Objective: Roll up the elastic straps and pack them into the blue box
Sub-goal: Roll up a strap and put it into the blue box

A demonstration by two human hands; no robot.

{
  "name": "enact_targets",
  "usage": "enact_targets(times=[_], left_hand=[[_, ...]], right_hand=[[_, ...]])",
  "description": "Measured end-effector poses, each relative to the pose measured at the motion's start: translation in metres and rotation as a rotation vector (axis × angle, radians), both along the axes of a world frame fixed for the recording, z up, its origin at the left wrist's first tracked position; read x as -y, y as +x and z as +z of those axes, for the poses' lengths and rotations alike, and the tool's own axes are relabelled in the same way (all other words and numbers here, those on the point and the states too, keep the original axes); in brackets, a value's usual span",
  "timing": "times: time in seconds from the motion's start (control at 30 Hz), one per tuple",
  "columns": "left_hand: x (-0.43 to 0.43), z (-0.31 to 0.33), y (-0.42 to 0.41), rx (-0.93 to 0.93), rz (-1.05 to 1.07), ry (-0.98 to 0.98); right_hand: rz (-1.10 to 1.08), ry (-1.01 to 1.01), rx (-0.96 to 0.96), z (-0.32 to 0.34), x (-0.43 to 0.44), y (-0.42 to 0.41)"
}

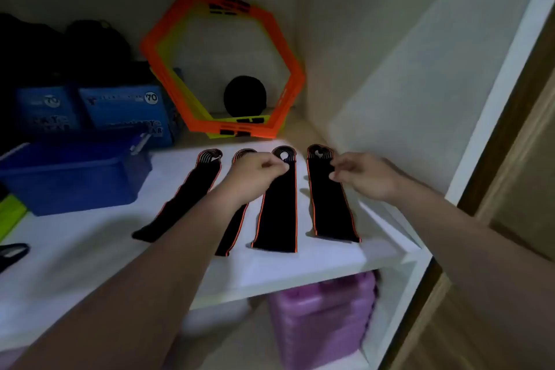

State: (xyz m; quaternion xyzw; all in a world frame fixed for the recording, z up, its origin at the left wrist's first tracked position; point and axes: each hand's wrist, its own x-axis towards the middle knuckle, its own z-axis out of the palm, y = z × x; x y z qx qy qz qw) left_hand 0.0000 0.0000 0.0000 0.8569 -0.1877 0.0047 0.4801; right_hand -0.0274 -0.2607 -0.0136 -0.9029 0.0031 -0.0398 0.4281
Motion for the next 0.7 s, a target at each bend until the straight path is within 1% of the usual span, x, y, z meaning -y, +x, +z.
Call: enact_targets(times=[0.1, 0.2, 0.33, 0.4, 0.47, 0.57, 0.7], left_hand=[[0.015, -0.015, 0.022, -0.055, 0.001, 0.048], [0.031, -0.034, 0.046, -0.062, -0.011, 0.187], [0.041, -0.045, 0.076, 0.044, -0.082, 0.476], [0.043, -0.051, 0.089, 0.05, -0.126, 0.551], [0.045, -0.059, 0.098, 0.038, -0.173, 0.62], [0.048, -0.071, 0.106, 0.046, -0.216, 0.686], [0.046, -0.084, 0.105, 0.146, -0.232, 0.691]], right_hand=[[-0.012, -0.024, -0.016, -0.01, -0.004, 0.01], [-0.06, -0.196, -0.018, -0.017, -0.011, 0.016], [-0.135, -0.39, -0.026, -0.025, -0.01, 0.031], [-0.11, -0.477, -0.065, -0.029, -0.011, 0.039], [-0.043, -0.593, -0.146, -0.035, -0.012, 0.047], [0.038, -0.683, -0.282, -0.047, -0.016, 0.056], [0.057, -0.752, -0.328, -0.057, -0.025, 0.054]])
